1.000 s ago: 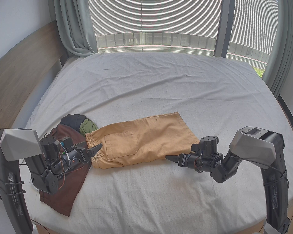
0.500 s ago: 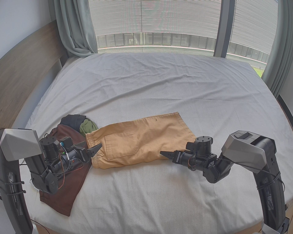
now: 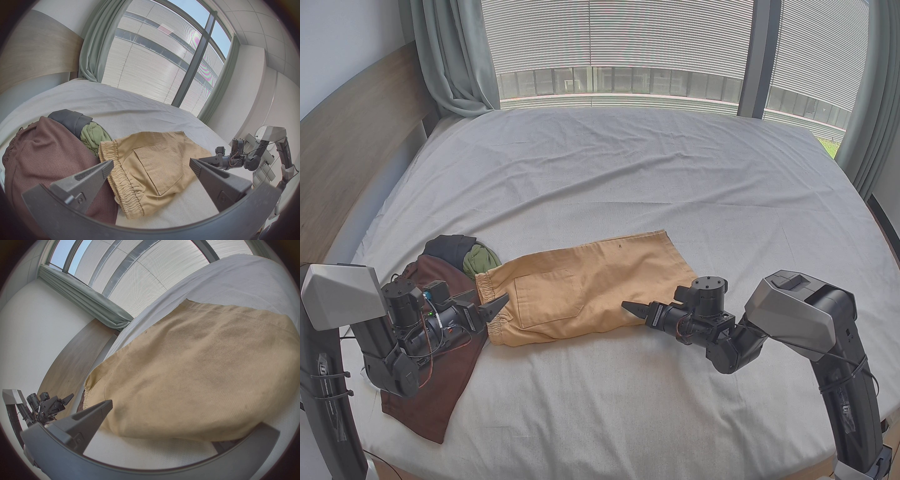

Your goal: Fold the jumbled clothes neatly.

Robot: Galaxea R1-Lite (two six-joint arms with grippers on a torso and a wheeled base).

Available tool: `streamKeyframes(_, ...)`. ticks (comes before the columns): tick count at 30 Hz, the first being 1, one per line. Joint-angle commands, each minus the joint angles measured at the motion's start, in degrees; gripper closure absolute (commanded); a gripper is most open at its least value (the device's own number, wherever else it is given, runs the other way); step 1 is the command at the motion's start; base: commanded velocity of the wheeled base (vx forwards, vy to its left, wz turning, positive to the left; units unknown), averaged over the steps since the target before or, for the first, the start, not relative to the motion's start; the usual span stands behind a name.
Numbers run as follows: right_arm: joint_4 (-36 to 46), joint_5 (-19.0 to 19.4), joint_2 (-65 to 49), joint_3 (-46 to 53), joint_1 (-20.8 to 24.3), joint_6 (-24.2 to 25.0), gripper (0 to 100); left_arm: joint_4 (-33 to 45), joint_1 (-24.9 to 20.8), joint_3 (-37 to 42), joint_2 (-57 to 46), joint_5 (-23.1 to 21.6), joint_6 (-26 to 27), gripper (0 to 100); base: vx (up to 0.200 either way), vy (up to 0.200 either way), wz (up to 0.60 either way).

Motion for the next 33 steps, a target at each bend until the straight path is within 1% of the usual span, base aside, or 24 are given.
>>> streamKeyframes(1,-0.1,-0.4,1.2,-0.5,0.1,0.0,0,0.0,0.0,0.0,0.1,0.0,0.0,0,0.000,0.000,0.00)
streamKeyframes(10,-0.6,-0.9,1.4,-0.5,0.6,0.0,0,0.0,0.1,-0.2,0.1,-0.1,-0.1,0,0.000,0.000,0.00)
streamKeyframes(11,-0.6,-0.9,1.3,-0.5,0.6,0.0,100,0.0,0.1,-0.2,0.1,0.0,-0.1,0,0.000,0.000,0.00)
streamKeyframes(15,-0.7,-0.9,1.0,-0.3,0.9,0.0,100,0.0,0.3,-0.2,0.1,-0.1,-0.3,0,0.000,0.000,0.00)
streamKeyframes(18,-0.8,-2.4,0.8,-0.3,1.0,-0.1,100,0.0,0.3,-0.2,0.1,-0.1,-0.3,0,0.000,0.000,0.00)
streamKeyframes(24,-1.4,-2.9,0.0,1.1,1.4,-0.3,100,0.0,0.3,-0.3,0.1,-0.1,-0.4,0,0.000,0.000,0.00)
streamKeyframes(33,-1.0,-3.0,-6.7,10.1,1.0,-1.8,100,0.0,0.4,-0.3,0.1,-0.1,-0.4,0,0.000,0.000,0.00)
